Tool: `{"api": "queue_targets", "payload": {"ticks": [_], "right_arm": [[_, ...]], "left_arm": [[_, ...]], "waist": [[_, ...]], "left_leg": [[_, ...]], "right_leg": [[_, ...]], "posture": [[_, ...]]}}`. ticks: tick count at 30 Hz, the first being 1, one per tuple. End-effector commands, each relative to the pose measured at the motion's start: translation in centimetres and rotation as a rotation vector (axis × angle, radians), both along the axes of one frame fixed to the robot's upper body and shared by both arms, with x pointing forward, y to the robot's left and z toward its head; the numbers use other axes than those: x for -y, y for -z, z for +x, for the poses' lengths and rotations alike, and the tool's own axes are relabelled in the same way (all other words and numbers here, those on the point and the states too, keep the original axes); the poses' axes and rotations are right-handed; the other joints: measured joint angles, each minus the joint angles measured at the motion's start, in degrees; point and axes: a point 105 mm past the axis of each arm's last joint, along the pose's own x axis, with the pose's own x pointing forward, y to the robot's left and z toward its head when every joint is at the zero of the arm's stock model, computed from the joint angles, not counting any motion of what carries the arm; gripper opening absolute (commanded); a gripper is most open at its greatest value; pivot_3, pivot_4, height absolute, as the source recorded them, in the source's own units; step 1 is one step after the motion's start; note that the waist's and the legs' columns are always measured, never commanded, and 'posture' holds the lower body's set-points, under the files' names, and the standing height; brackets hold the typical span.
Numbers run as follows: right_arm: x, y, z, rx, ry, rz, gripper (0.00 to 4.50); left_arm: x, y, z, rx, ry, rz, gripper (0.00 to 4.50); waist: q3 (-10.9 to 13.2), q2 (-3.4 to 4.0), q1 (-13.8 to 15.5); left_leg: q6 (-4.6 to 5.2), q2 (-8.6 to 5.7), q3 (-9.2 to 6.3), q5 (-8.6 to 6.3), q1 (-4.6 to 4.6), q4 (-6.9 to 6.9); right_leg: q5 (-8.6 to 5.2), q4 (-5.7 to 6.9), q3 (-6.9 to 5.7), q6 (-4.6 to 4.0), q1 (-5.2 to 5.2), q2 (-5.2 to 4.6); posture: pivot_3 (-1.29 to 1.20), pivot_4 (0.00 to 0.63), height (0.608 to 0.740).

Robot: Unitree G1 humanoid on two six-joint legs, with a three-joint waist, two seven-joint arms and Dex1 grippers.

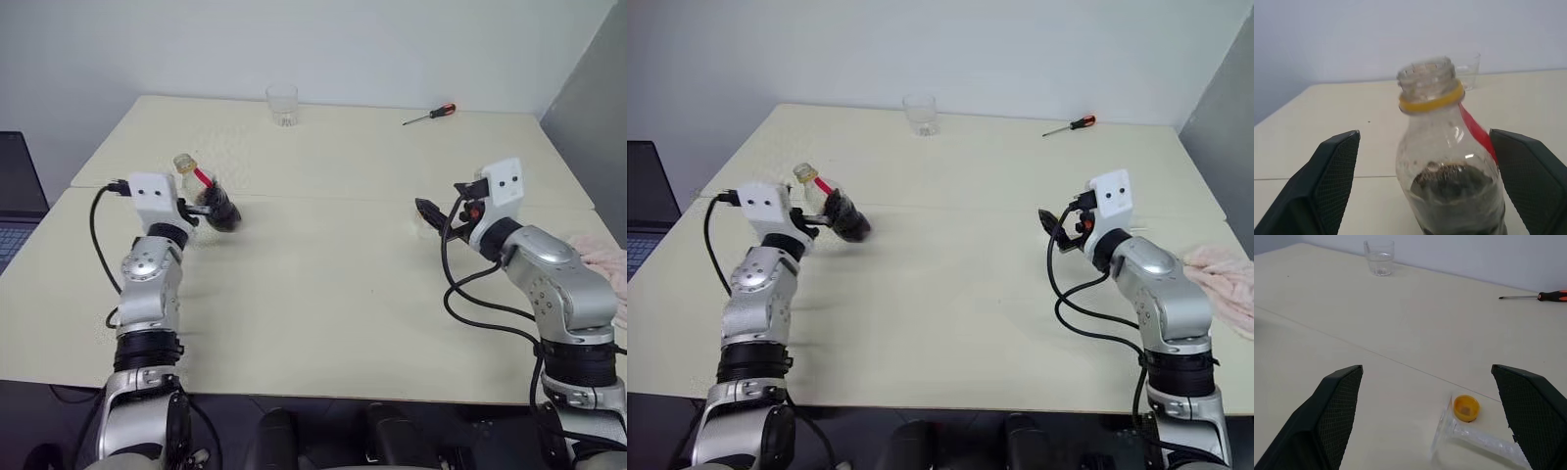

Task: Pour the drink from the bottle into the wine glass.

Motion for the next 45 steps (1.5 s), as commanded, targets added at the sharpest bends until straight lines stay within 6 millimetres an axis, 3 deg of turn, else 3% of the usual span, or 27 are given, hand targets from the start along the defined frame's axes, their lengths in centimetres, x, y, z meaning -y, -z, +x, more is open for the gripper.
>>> {"api": "queue_targets", "payload": {"ticks": [1, 22, 25, 31, 34, 37, 41, 44, 45], "right_arm": [[-0.5, -1.6, 0.2, 0.068, -0.026, -0.008, 4.5], [-0.2, -1.8, 0.8, 0.075, -0.013, -0.005, 4.5], [0.0, -1.5, 0.7, 0.059, -0.004, 0.009, 4.5], [0.4, -1.2, 0.9, 0.025, 0.009, 0.062, 4.5], [0.9, -1.3, 0.8, 0.018, 0.028, 0.129, 4.5], [1.4, -1.3, 0.7, 0.007, 0.047, 0.196, 4.5], [1.9, -1.2, 0.4, -0.016, 0.075, 0.293, 4.5], [2.2, -1.0, 0.3, -0.033, 0.101, 0.36, 4.5], [2.6, -0.7, 0.2, -0.044, 0.128, 0.401, 4.5]], "left_arm": [[0.4, -1.6, -0.2, 0.049, 0.009, 0.009, 4.47], [2.2, -3.7, -1.2, 0.119, 0.202, 0.009, 4.47], [3.0, -4.6, -1.7, 0.135, 0.275, 0.027, 4.47], [3.3, -8.7, -2.1, 0.21, 0.324, 0.14, 4.47], [5.0, -11.8, -2.7, 0.271, 0.414, 0.194, 4.47], [7.9, -12.9, -3.3, 0.286, 0.552, 0.226, 4.47], [11.8, -11.0, -4.4, 0.19, 0.762, 0.256, 4.47], [13.2, -9.4, -4.8, 0.116, 0.851, 0.245, 4.47], [13.9, -7.9, -4.8, 0.05, 0.89, 0.231, 4.47]], "waist": [[0.0, 0.01, 0.0], [0.0, 0.01, 0.0], [0.0, 0.0, 0.0], [0.0, 0.0, 0.0], [0.0, 0.0, 0.0], [0.0, 0.0, 0.0], [0.0, 0.01, 0.0], [0.0, 0.02, -0.1], [0.0, 0.02, -0.1]], "left_leg": [[0.0, -0.01, 0.0, 0.0, 0.01, 0.01], [0.0, 0.0, 0.01, 0.0, 0.0, 0.01], [0.0, 0.0, 0.01, 0.0, 0.0, 0.01], [0.0, -0.01, -0.01, 0.0, 0.0, 0.01], [0.0, 0.0, 0.01, 0.0, 0.0, 0.01], [0.0, -0.01, 0.02, 0.0, -0.01, 0.01], [0.0, -0.03, 0.07, 0.0, 0.01, 0.02], [0.0, 0.0, 0.03, 0.0, 0.01, 0.02], [0.0, 0.01, 0.03, 0.0, 0.01, 0.02]], "right_leg": [[0.0, 0.0, -0.01, 0.0, 0.01, 0.0], [0.02, 0.0, 0.04, -0.03, 0.0, 0.0], [0.02, 0.0, 0.04, -0.03, 0.0, 0.0], [0.01, 0.0, 0.03, -0.01, 0.0, 0.0], [0.0, 0.0, 0.0, -0.01, 0.0, 0.01], [0.0, -0.02, 0.0, -0.01, 0.0, 0.0], [0.01, 0.0, 0.02, -0.01, 0.02, -0.02], [0.0, 0.03, 0.05, -0.01, 0.01, 0.01], [0.0, 0.03, 0.05, -0.01, -0.02, 0.02]], "posture": [[0.0, 0.15, 0.74], [0.0, 0.15, 0.74], [0.0, 0.15, 0.74], [0.0, 0.15, 0.74], [0.0, 0.15, 0.74], [0.0, 0.15, 0.74], [0.0, 0.15, 0.74], [0.0, 0.15, 0.74], [0.0, 0.15, 0.74]]}}
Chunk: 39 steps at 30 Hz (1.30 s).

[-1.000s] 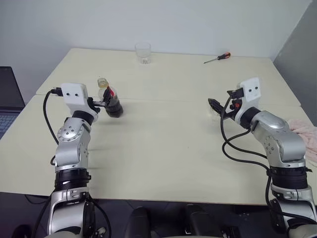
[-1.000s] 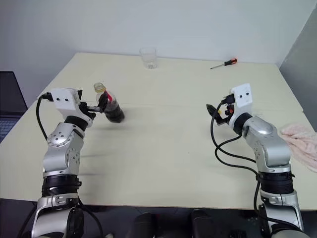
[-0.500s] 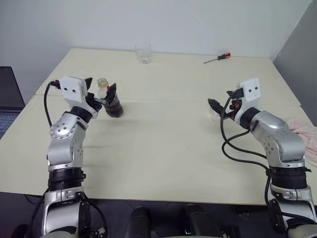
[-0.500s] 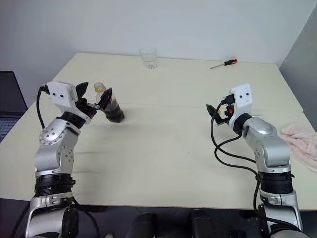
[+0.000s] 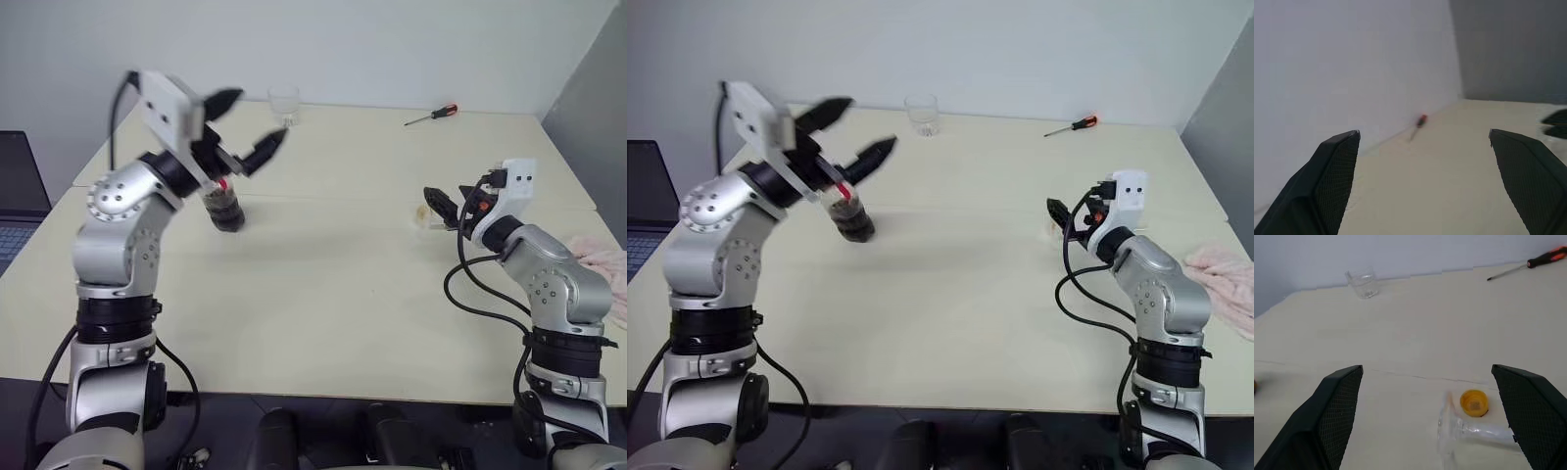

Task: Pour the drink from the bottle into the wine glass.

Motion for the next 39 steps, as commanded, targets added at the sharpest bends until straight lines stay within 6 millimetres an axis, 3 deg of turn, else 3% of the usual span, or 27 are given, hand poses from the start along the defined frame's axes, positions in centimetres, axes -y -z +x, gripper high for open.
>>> {"api": "queue_targets", "payload": {"ticks": [1, 6, 11, 16, 20, 29, 39], "right_arm": [[1.2, -1.0, -0.5, 0.029, 0.068, 0.106, 4.5], [2.2, -0.1, -0.5, -0.023, 0.171, 0.302, 4.5], [1.4, 0.8, -0.2, -0.084, 0.195, 0.487, 4.5], [1.7, 1.4, 0.3, -0.171, 0.247, 0.767, 4.5], [2.7, 3.3, 0.8, -0.284, 0.319, 1.079, 4.5], [2.9, 4.3, 1.0, -0.321, 0.359, 1.073, 4.5], [3.6, 4.2, 4.2, -0.267, 0.362, 1.094, 4.5]], "left_arm": [[2.0, 2.1, -0.9, -0.1, 0.108, 0.037, 4.47], [3.4, 4.9, -1.6, -0.26, 0.208, -0.043, 4.47], [4.5, 7.0, -3.6, -0.455, 0.354, -0.149, 4.47], [4.8, 9.1, -4.7, -0.549, 0.385, -0.059, 4.47], [5.2, 9.8, -4.6, -0.546, 0.369, -0.005, 4.47], [6.0, 9.8, -3.4, -0.474, 0.31, 0.053, 4.47], [6.4, 9.8, -3.1, -0.448, 0.302, 0.072, 4.47]], "waist": [[0.0, 0.02, -0.1], [0.0, 0.06, -0.1], [0.0, 0.07, -0.1], [0.0, 0.08, -0.2], [0.0, 0.08, -0.1], [0.0, 0.17, -0.2], [0.0, 0.19, -0.7]], "left_leg": [[0.0, 0.01, 0.0, 0.0, 0.0, 0.0], [0.0, 0.02, -0.02, 0.0, 0.02, -0.02], [0.0, 0.01, -0.04, 0.0, 0.0, -0.01], [0.0, 0.01, -0.1, 0.0, 0.01, -0.01], [0.01, 0.0, -0.11, 0.0, 0.0, -0.01], [0.01, -0.01, -0.11, -0.01, -0.02, -0.02], [0.01, 0.0, -0.08, -0.01, -0.02, -0.04]], "right_leg": [[0.0, 0.0, 0.01, 0.0, 0.0, 0.01], [-0.01, 0.01, 0.06, 0.01, 0.0, 0.03], [-0.01, 0.0, 0.1, 0.02, 0.0, 0.02], [-0.01, 0.02, 0.08, 0.02, 0.0, 0.04], [0.0, -0.03, 0.06, -0.01, 0.05, 0.02], [-0.02, -0.04, 0.1, 0.02, 0.02, 0.02], [-0.02, -0.05, 0.15, 0.02, 0.0, 0.05]], "posture": [[0.0, 0.15, 0.74], [0.0, 0.15, 0.74], [0.0, 0.15, 0.74], [0.0, 0.15, 0.74], [0.0, 0.15, 0.74], [0.0, 0.15, 0.74], [0.0, 0.15, 0.74]]}}
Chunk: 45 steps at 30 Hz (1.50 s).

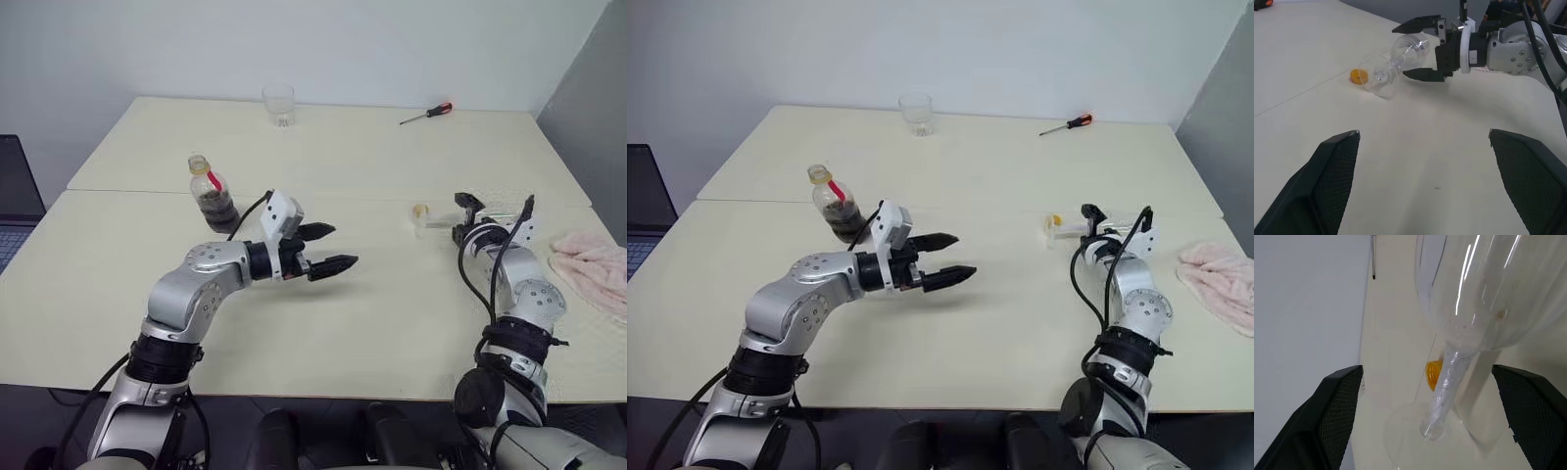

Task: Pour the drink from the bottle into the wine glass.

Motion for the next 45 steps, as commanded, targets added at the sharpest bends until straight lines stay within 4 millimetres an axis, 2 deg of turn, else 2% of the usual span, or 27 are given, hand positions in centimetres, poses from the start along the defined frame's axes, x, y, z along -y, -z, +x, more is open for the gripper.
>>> {"api": "queue_targets", "payload": {"ticks": [1, 11, 12, 14, 23, 24, 25, 32, 36, 41, 45], "right_arm": [[0.8, -1.3, 1.1, 0.063, 0.03, -0.011, 4.5], [0.8, 0.0, 3.6, 0.06, 0.055, 0.003, 4.5], [0.8, 0.2, 3.7, 0.057, 0.055, 0.002, 4.33], [0.7, 0.4, 4.0, 0.053, 0.057, 0.0, 3.92], [0.9, 1.4, 4.3, 0.016, 0.085, -0.027, 0.74], [1.0, 1.5, 4.3, 0.013, 0.088, -0.033, 0.43], [1.2, 1.5, 4.2, 0.012, 0.092, -0.037, 0.32], [2.0, 1.4, 3.9, 0.012, 0.11, -0.061, 0.31], [2.4, 0.3, 3.5, 0.045, 0.106, -0.108, 0.31], [1.2, -3.7, 2.5, 0.177, 0.069, -0.443, 0.3], [-2.0, -5.6, 1.3, 0.289, -0.011, -0.82, 0.29]], "left_arm": [[-0.2, -1.4, 0.3, 0.064, -0.009, -0.007, 4.47], [-0.6, -1.6, 0.4, 0.08, -0.027, 0.006, 4.47], [-0.6, -1.6, 0.4, 0.082, -0.031, 0.007, 4.49], [-0.7, -1.6, 0.5, 0.086, -0.037, 0.008, 4.5], [-1.1, -1.7, 0.7, 0.096, -0.059, 0.008, 4.5], [-1.1, -1.7, 0.7, 0.097, -0.061, 0.009, 4.5], [-1.1, -1.6, 0.7, 0.098, -0.063, 0.01, 4.5], [-1.2, -1.5, 0.9, 0.102, -0.071, 0.014, 4.5], [-1.2, -1.4, 1.0, 0.106, -0.077, 0.016, 4.5], [-1.4, -1.5, 1.6, 0.129, -0.111, 0.008, 4.5], [-1.4, -1.4, 1.8, 0.135, -0.118, 0.009, 4.5]], "waist": [[0.0, 0.0, -0.1], [0.0, 0.01, -0.6], [0.0, 0.01, -0.7], [0.0, 0.01, -0.7], [0.0, 0.0, -0.6], [0.0, 0.0, -0.6], [0.0, 0.0, -0.5], [0.0, 0.0, -0.4], [0.0, 0.0, -0.2], [0.0, 0.06, 0.1], [0.0, 0.08, -0.2]], "left_leg": [[0.0, 0.0, 0.0, 0.0, 0.0, 0.0], [0.0, 0.0, 0.03, 0.0, 0.01, -0.01], [0.0, 0.0, 0.02, 0.0, 0.01, -0.02], [0.0, 0.0, 0.02, 0.0, 0.01, -0.02], [0.0, 0.0, 0.03, 0.0, 0.01, -0.02], [0.0, 0.0, 0.02, 0.0, 0.01, -0.02], [0.0, -0.01, 0.03, 0.0, 0.01, -0.02], [0.0, -0.01, 0.02, 0.0, 0.01, -0.02], [0.0, -0.02, 0.03, 0.0, 0.01, -0.02], [0.0, -0.02, 0.04, 0.0, 0.0, -0.02], [0.0, 0.0, 0.04, 0.0, 0.0, -0.03]], "right_leg": [[0.0, 0.0, -0.01, 0.0, 0.0, 0.0], [0.0, -0.01, 0.02, 0.0, 0.01, 0.0], [0.0, -0.01, 0.01, 0.0, 0.01, 0.0], [0.0, -0.02, 0.03, 0.0, 0.0, 0.01], [0.01, -0.02, 0.03, -0.02, 0.02, 0.0], [0.02, -0.02, 0.03, -0.02, 0.03, 0.0], [0.01, -0.02, 0.03, -0.02, 0.03, -0.01], [0.01, -0.02, 0.02, -0.01, 0.03, -0.02], [0.01, -0.02, 0.02, -0.01, 0.03, -0.03], [0.01, -0.02, 0.05, 0.0, 0.01, -0.04], [-0.01, 0.01, 0.08, 0.02, -0.05, -0.04]], "posture": [[0.0, 0.15, 0.74], [0.0, 0.15, 0.74], [0.0, 0.15, 0.74], [0.0, 0.15, 0.74], [0.0, 0.15, 0.74], [0.0, 0.15, 0.74], [0.0, 0.15, 0.74], [0.0, 0.15, 0.74], [0.0, 0.15, 0.74], [0.0, 0.15, 0.74], [0.0, 0.15, 0.74]]}}
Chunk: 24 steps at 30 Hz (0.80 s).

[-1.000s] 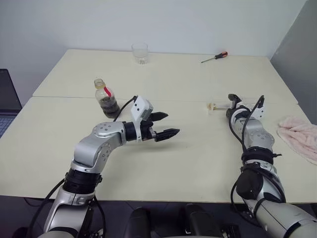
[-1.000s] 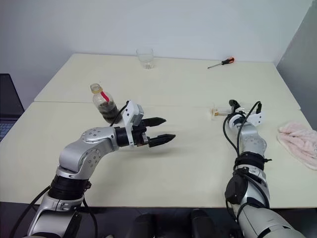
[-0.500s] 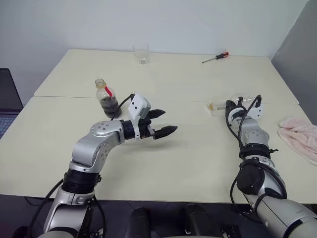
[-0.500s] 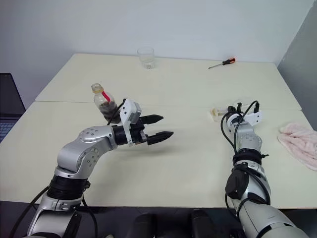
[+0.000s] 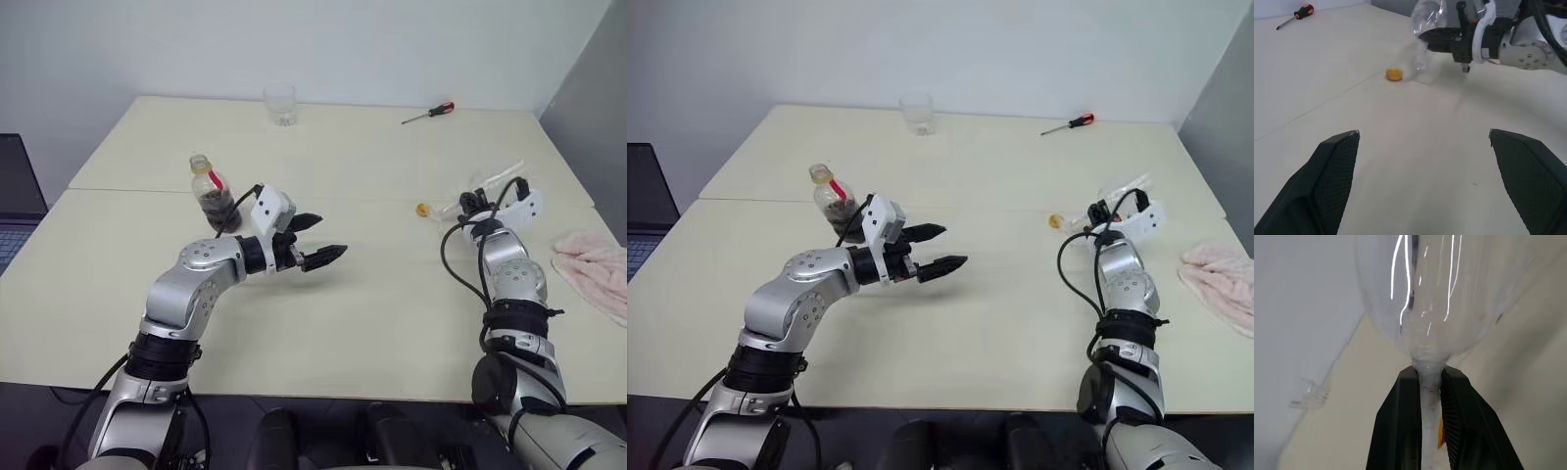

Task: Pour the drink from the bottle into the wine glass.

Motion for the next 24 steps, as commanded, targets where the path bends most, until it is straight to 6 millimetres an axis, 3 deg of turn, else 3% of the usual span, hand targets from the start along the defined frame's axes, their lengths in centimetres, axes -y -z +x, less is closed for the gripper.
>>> {"api": "queue_targets", "payload": {"ticks": [1, 6, 14, 20, 24], "right_arm": [[-3.1, -3.7, -1.0, 0.153, -0.082, -0.337, 0.29], [-5.4, -2.9, -2.5, 0.209, -0.056, -0.549, 0.29], [-8.5, -3.0, -3.7, 0.307, -0.052, -0.694, 0.29], [-9.9, -1.5, -4.0, 0.295, -0.022, -0.725, 0.29], [-11.9, 0.5, -5.2, 0.286, -0.088, -0.76, 0.28]], "left_arm": [[0.0, -1.2, 0.2, 0.06, -0.003, -0.013, 4.5], [0.0, -1.0, 0.3, 0.066, -0.008, -0.008, 4.5], [-0.2, -0.8, 0.3, 0.067, -0.011, 0.01, 4.5], [0.0, -0.5, 0.2, 0.065, -0.001, 0.027, 4.5], [-0.1, -0.5, 0.3, 0.066, -0.004, 0.032, 4.5]], "waist": [[0.0, 0.01, -0.3], [0.0, 0.02, -0.5], [0.0, 0.01, -0.4], [0.0, 0.01, -0.4], [0.0, 0.01, -0.4]], "left_leg": [[0.0, 0.01, 0.01, 0.0, 0.0, -0.02], [0.0, 0.05, -0.04, 0.0, 0.02, -0.07], [-0.01, -0.01, 0.01, 0.0, 0.01, -0.03], [-0.01, 0.01, -0.02, 0.0, 0.02, -0.04], [-0.01, -0.01, -0.01, 0.0, 0.01, -0.03]], "right_leg": [[-0.01, 0.0, 0.02, 0.01, -0.01, 0.02], [-0.03, 0.0, -0.01, 0.04, -0.01, 0.08], [-0.03, -0.02, 0.01, 0.04, -0.01, -0.01], [-0.01, 0.0, -0.02, 0.02, -0.01, 0.01], [-0.01, -0.01, -0.01, 0.02, 0.0, -0.02]], "posture": [[0.0, 0.15, 0.74], [0.0, 0.15, 0.74], [0.0, 0.15, 0.74], [0.0, 0.15, 0.74], [0.0, 0.15, 0.74]]}}
